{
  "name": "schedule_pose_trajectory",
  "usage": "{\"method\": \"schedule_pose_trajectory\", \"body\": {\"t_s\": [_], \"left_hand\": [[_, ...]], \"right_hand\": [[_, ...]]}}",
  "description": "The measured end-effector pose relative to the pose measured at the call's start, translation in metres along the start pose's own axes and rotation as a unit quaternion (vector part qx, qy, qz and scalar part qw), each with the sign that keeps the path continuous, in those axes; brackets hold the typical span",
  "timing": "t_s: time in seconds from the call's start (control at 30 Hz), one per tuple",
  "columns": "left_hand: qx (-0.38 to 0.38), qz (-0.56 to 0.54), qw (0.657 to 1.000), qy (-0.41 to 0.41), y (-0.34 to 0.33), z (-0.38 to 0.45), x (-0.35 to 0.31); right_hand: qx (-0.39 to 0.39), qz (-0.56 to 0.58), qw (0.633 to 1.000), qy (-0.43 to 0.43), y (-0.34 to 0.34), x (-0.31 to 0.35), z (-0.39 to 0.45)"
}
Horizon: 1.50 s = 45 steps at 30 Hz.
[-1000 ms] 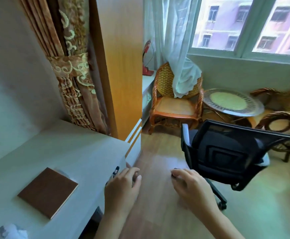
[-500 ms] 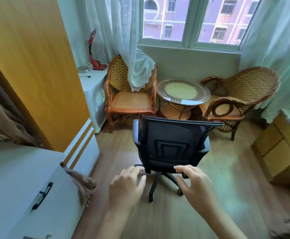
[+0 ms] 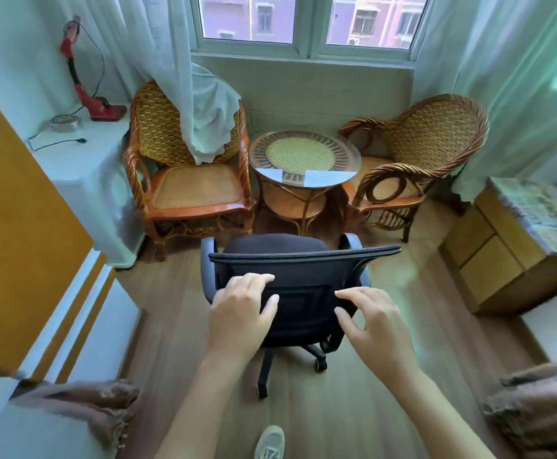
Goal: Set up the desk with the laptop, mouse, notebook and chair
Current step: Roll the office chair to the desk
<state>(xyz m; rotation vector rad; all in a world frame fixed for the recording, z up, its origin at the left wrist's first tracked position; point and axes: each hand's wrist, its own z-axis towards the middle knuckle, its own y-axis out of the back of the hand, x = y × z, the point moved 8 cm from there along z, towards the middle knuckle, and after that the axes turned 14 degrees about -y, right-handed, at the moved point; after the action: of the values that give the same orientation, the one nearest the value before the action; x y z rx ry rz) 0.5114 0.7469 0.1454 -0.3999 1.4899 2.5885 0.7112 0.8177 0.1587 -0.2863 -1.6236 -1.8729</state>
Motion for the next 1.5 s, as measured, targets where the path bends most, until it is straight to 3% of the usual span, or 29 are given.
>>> {"method": "schedule_pose_trajectory", "body": {"t_s": [0.1,0.2,0.33,0.4,0.47,0.7,1.07,1.37,1.5], "left_hand": [[-0.013,-0.008,0.999,-0.041,-0.022,0.039,0.012],[0.048,0.011,0.997,-0.051,-0.061,0.065,0.033],[0.126,0.067,0.989,-0.039,-0.104,0.074,0.061],[0.114,0.084,0.989,-0.05,-0.107,0.075,0.066],[0.096,0.078,0.991,-0.048,-0.106,0.074,0.068],[0.084,0.065,0.994,-0.022,-0.103,0.049,0.061],[0.074,0.029,0.996,0.044,-0.075,-0.02,0.012],[0.128,-0.025,0.978,0.163,-0.063,-0.046,-0.017],[0.105,-0.042,0.975,0.19,-0.057,-0.071,-0.035]], "right_hand": [[-0.033,-0.028,0.999,-0.005,-0.01,-0.002,0.041],[-0.05,-0.059,0.997,-0.011,-0.024,-0.005,0.076],[0.053,-0.169,0.984,-0.029,-0.068,-0.021,0.109],[0.108,-0.209,0.971,-0.041,-0.09,-0.034,0.114],[0.114,-0.234,0.965,-0.037,-0.099,-0.04,0.116],[0.084,-0.212,0.973,-0.019,-0.097,-0.046,0.104],[0.152,-0.192,0.97,-0.001,-0.066,-0.059,0.047],[0.209,-0.176,0.962,0.016,-0.048,-0.066,0.024],[0.194,-0.163,0.967,0.027,-0.034,-0.075,0.003]]}}
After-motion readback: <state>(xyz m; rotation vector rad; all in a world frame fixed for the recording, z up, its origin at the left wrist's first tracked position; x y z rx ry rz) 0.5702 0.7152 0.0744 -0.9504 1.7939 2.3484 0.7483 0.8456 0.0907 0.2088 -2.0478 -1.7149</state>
